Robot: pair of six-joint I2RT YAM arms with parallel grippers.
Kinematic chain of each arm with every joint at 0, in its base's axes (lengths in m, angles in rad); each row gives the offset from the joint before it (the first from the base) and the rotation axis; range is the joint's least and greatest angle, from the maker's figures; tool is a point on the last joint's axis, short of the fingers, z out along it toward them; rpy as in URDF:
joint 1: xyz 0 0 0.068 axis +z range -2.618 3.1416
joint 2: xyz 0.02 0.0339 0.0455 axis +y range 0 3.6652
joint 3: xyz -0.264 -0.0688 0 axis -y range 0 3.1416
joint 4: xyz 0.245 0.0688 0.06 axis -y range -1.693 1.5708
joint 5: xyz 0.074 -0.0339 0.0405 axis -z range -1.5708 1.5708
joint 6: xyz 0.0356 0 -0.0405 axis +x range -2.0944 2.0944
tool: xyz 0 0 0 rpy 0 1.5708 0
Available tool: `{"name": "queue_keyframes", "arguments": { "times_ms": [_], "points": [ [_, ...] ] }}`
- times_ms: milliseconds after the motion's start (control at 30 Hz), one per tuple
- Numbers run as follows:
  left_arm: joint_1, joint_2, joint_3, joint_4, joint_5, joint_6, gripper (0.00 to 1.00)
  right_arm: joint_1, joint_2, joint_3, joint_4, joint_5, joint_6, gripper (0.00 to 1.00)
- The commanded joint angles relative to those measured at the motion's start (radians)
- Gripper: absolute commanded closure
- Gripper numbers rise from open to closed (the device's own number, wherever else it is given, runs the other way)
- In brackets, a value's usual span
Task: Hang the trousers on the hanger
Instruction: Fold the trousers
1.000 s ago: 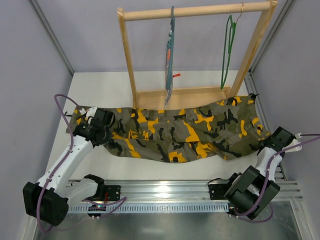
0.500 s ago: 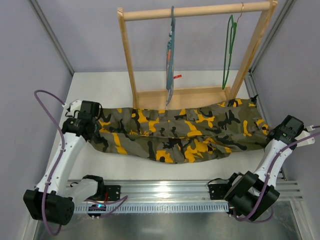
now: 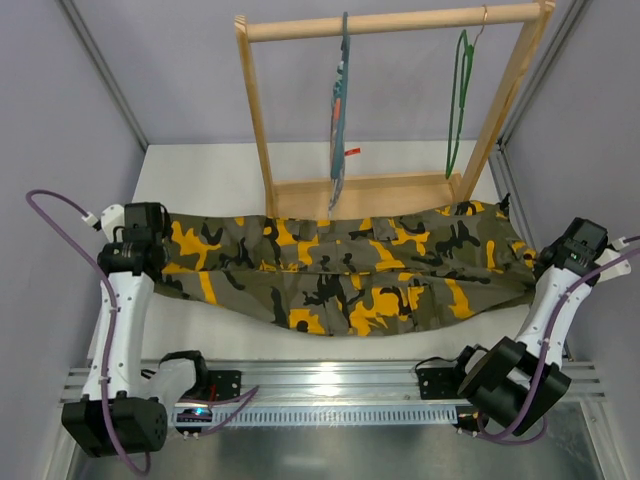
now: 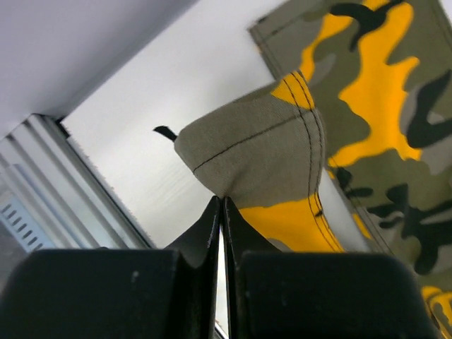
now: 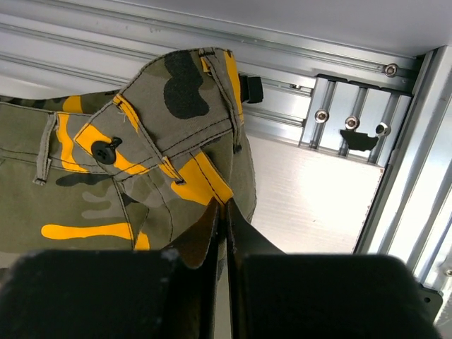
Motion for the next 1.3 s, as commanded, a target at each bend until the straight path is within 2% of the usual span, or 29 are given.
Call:
{"name": "queue_keyframes", "arguments": {
  "times_ms": [0, 100, 167, 300, 333, 433, 533, 600, 633, 667, 733, 833, 933, 967, 1033, 1133, 1200, 1267],
  "points": [
    [0.099, 0.010, -0.009, 0.059, -0.089, 0.090, 1.00, 0.005, 0.014, 0.019, 0.031, 0.089, -0.028, 0.93],
    [0.195, 0.034, -0.007, 0.083, -0.033, 0.128, 1.00, 0.008, 0.033, 0.034, 0.019, 0.098, -0.028, 0.92],
    [0.204, 0.060, 0.011, 0.085, -0.001, 0.121, 1.00, 0.011, 0.048, 0.053, 0.013, 0.098, -0.030, 0.91],
    [0.221, 0.102, 0.025, 0.074, 0.060, 0.085, 0.99, 0.025, 0.068, 0.062, 0.002, 0.092, -0.036, 0.69],
    [0.221, 0.105, 0.022, 0.074, 0.062, 0.084, 0.99, 0.027, 0.068, 0.065, 0.000, 0.092, -0.038, 0.58],
    [0.236, 0.106, 0.013, 0.083, 0.037, 0.087, 1.00, 0.031, 0.057, 0.074, -0.014, 0.077, -0.038, 0.45],
    [0.241, 0.100, 0.028, 0.088, 0.115, 0.101, 0.94, 0.050, 0.042, 0.065, -0.006, 0.049, -0.041, 0.42],
    [0.238, 0.076, 0.034, 0.094, 0.312, 0.117, 0.87, 0.077, 0.042, 0.042, 0.037, -0.049, -0.064, 0.41],
    [0.236, 0.057, 0.011, 0.147, 0.415, 0.130, 0.82, 0.094, 0.046, 0.035, 0.057, -0.096, -0.074, 0.41],
    [0.233, 0.031, -0.013, 0.172, 0.494, 0.133, 0.73, 0.126, 0.054, 0.031, 0.062, -0.124, -0.087, 0.41],
    [0.191, -0.039, -0.086, 0.198, 0.616, 0.078, 0.68, 0.232, 0.069, 0.016, 0.052, -0.076, -0.075, 0.41],
    [0.109, -0.104, -0.174, 0.223, 0.672, 0.030, 0.64, 0.309, 0.018, -0.041, 0.083, -0.124, -0.042, 0.41],
    [0.063, -0.116, -0.220, 0.211, 0.688, 0.016, 0.62, 0.390, -0.039, -0.080, 0.098, -0.111, -0.033, 0.41],
    [0.008, -0.107, -0.225, 0.197, 0.641, 0.010, 0.61, 0.409, -0.073, -0.085, 0.097, -0.112, -0.041, 0.41],
    [-0.027, -0.082, -0.205, 0.180, 0.597, -0.011, 0.60, 0.456, -0.113, -0.103, 0.111, -0.170, -0.082, 0.41],
    [-0.026, -0.012, -0.216, 0.172, 0.486, -0.099, 0.53, 0.516, -0.182, -0.114, 0.131, -0.258, -0.108, 0.41],
    [-0.012, 0.060, -0.210, 0.157, 0.358, -0.164, 0.50, 0.548, -0.220, -0.108, 0.118, -0.266, -0.111, 0.41],
    [0.050, 0.111, -0.204, 0.091, 0.291, -0.243, 0.45, 0.579, -0.260, -0.116, 0.111, -0.301, -0.117, 0.41]
  ]
}}
